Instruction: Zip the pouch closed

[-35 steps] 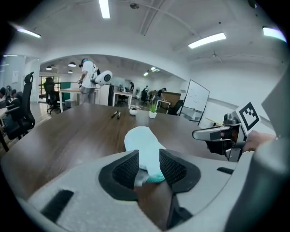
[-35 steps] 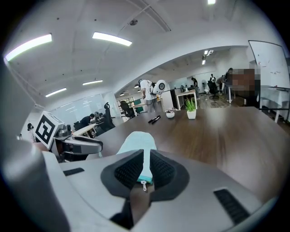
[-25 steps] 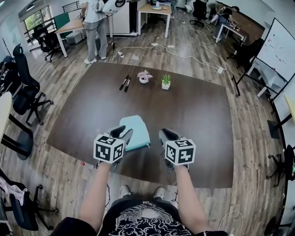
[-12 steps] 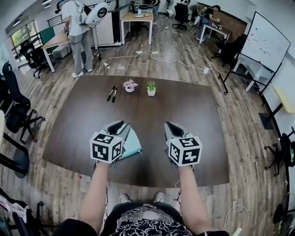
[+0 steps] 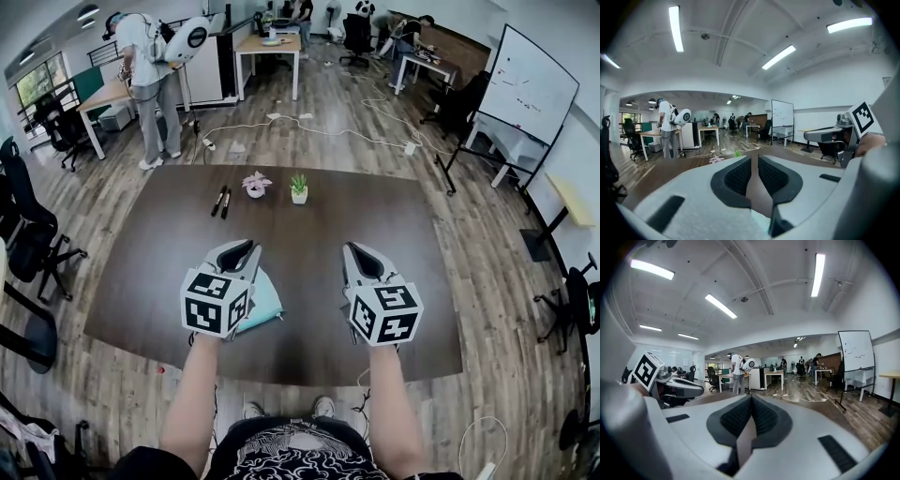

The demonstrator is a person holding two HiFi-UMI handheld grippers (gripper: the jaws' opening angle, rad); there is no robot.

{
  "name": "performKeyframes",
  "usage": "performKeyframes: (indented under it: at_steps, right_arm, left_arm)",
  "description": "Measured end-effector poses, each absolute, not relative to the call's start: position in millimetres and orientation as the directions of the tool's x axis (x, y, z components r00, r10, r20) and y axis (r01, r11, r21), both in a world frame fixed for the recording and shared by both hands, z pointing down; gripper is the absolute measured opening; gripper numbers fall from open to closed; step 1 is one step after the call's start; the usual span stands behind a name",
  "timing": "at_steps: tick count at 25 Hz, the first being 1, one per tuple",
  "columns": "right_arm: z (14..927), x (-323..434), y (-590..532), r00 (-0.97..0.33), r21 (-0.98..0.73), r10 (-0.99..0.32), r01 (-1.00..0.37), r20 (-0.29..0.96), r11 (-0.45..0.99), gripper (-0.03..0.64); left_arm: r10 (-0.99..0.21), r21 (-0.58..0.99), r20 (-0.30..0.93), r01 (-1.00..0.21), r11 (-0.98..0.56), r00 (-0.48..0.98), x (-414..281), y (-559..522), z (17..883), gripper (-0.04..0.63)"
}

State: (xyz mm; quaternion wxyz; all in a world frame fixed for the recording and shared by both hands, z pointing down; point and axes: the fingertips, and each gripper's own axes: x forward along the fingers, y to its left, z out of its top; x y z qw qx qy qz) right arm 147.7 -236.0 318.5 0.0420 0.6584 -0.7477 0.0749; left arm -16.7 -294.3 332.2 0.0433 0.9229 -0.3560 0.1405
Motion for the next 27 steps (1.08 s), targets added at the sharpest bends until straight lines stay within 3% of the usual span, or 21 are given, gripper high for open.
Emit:
performKeyframes:
  at_steps: [27]
  right_arm:
    - [322,145,-239,-0.135,-0.072,-0.98,-0.99,0.147,0.125,-0.003]
  left_arm:
    - [-0.65,0.011,0.298,-0.683,-0.73,0.699,-31,-296,343,0.028]
